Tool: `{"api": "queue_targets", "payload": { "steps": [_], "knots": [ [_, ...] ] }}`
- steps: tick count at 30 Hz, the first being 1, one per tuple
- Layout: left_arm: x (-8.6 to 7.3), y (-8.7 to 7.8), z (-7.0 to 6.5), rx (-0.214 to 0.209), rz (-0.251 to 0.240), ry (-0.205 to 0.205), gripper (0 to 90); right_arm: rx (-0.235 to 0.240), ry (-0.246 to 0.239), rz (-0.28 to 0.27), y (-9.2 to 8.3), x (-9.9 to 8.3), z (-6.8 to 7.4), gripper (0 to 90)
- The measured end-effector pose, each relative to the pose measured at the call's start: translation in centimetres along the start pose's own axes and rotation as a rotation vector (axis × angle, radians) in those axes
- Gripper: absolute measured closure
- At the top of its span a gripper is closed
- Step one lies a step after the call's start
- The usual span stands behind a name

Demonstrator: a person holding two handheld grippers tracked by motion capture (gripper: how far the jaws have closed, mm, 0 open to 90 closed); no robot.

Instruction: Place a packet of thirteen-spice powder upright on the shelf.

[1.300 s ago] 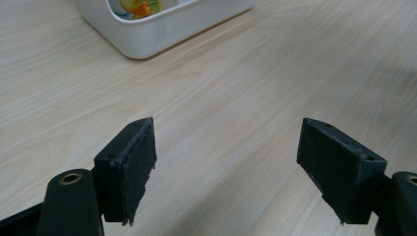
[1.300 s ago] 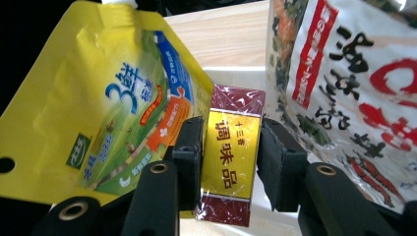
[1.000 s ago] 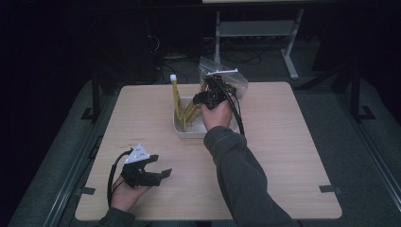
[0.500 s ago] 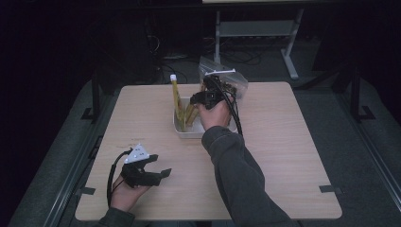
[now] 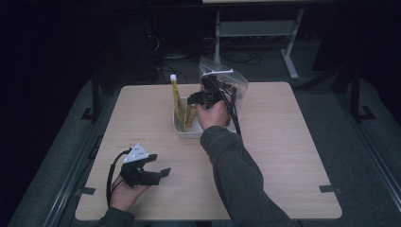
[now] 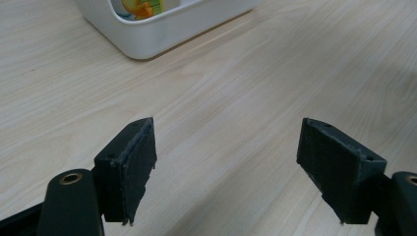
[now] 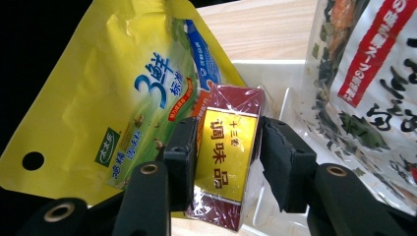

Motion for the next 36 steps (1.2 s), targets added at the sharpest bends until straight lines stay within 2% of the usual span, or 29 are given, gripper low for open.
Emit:
{"api": "queue_targets", "payload": {
  "steps": [7, 20, 29, 36],
  "knots": [
    [0.0, 0.0, 0.0, -0.001, -0.001, -0.005, 22.3, 0.004, -0.005, 0.006, 0.1, -0.1, 0.0, 56.6],
    [-0.1, 0.0, 0.1, -0.004, 0.001, -0.006, 22.4, 0.045, -0.007, 0.011, -0.4, 0.0, 0.3, 52.8],
    [-0.1, -0.1, 0.1, -0.004, 0.002, -0.009, 22.4, 0.118, 0.02, 0.02, -1.2, -0.6, -0.3, 49.5],
    [-0.3, 0.0, 0.2, -0.004, 0.008, -0.009, 22.4, 0.156, 0.027, 0.028, -2.1, -1.1, -1.0, 47.8]
  ]
}}
Point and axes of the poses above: each handheld gripper's, and its own axes: y roughly forward along the jaws, x roughly out of its top, z roughly to its left, the point moved 10 cm from there along y, roughly forward along the jaws, and after that the axes turned 10 degrees about y, right-handed, at the moved point
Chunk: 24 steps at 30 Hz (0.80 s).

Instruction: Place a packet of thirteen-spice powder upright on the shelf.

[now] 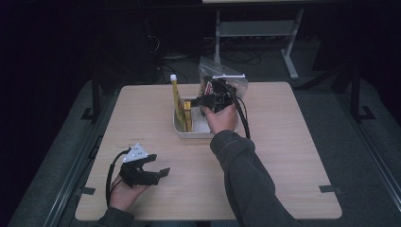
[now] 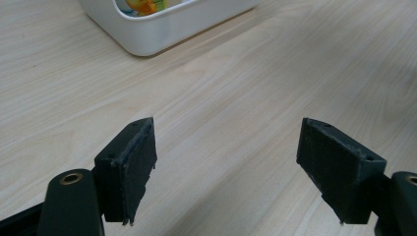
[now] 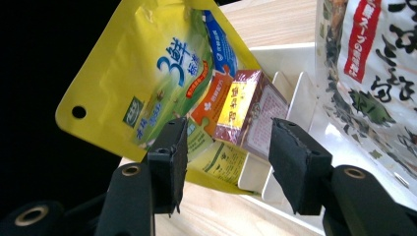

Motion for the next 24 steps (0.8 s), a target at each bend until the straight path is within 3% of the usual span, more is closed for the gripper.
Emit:
{"api": "queue_targets", "payload": {
  "steps": [10, 24],
  "knots": [
    [-0.1, 0.1, -0.1, -0.004, 0.004, 0.003, 22.4, 0.054, -0.001, 0.021, -1.2, -1.2, -0.3, 45.9],
    [-0.1, 0.2, -0.1, -0.007, 0.007, 0.005, 22.4, 0.094, 0.031, 0.048, -2.6, -2.6, -2.7, 44.0]
  ]
}}
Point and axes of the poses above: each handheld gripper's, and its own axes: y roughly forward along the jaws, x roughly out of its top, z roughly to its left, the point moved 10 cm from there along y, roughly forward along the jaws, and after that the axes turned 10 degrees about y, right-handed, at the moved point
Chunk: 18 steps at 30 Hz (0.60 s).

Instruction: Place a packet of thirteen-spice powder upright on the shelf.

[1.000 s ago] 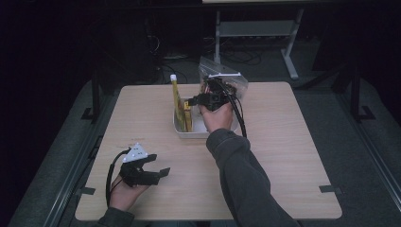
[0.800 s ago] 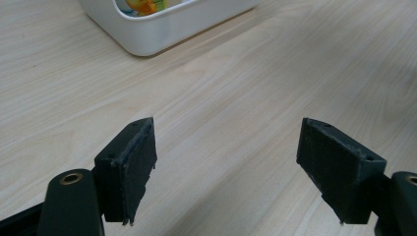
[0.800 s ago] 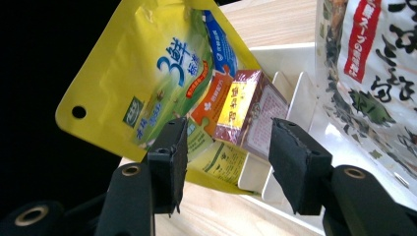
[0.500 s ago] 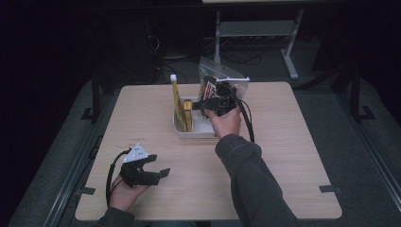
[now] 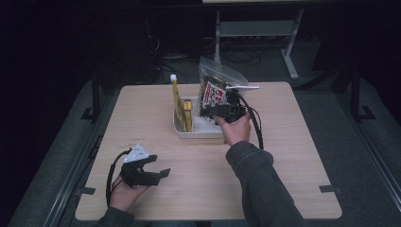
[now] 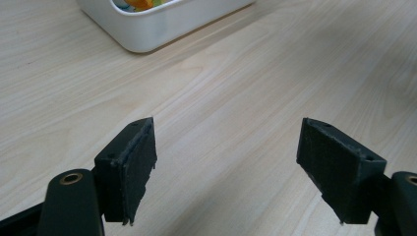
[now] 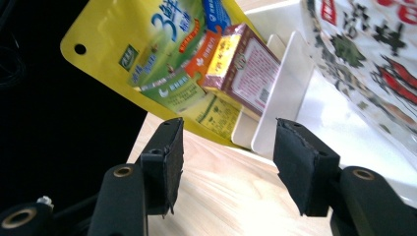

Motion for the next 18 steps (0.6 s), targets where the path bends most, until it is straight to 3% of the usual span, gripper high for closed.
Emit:
{"api": "queue_targets", "payload": {
  "steps": [9, 13, 18],
  "knots": [
    [-0.1, 0.0, 0.0, -0.001, 0.002, -0.001, 22.4, 0.018, 0.013, 0.003, -1.2, -0.8, -1.1, 43.5],
    [-0.1, 0.0, 0.0, -0.003, 0.003, 0.0, 22.5, 0.05, 0.03, 0.009, -1.7, -1.2, -1.5, 42.7],
    [-0.1, 0.0, 0.0, -0.002, 0.003, 0.0, 22.5, 0.048, 0.035, 0.009, -2.5, -1.7, -2.5, 42.3]
  ]
}}
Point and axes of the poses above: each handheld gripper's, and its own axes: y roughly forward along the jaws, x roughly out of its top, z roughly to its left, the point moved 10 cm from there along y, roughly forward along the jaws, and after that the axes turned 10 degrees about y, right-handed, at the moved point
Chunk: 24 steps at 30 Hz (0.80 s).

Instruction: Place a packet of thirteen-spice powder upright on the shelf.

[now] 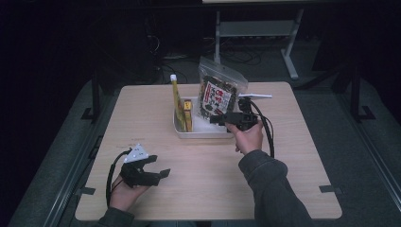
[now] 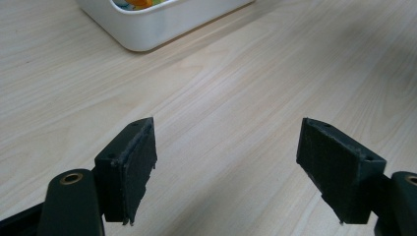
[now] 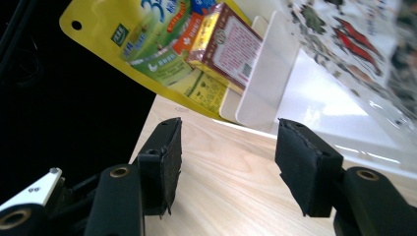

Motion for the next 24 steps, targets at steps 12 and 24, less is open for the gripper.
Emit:
{"api": "queue_targets", "payload": {
  "steps": [12, 24],
  "knots": [
    [-0.1, 0.1, -0.1, -0.002, 0.004, -0.002, 22.4, 0.013, 0.004, -0.006, -1.7, -0.9, -1.3, 42.2],
    [-0.1, 0.1, -0.1, -0.002, 0.005, -0.003, 22.4, 0.02, 0.003, -0.01, -3.5, -1.7, -2.3, 42.0]
  ]
}}
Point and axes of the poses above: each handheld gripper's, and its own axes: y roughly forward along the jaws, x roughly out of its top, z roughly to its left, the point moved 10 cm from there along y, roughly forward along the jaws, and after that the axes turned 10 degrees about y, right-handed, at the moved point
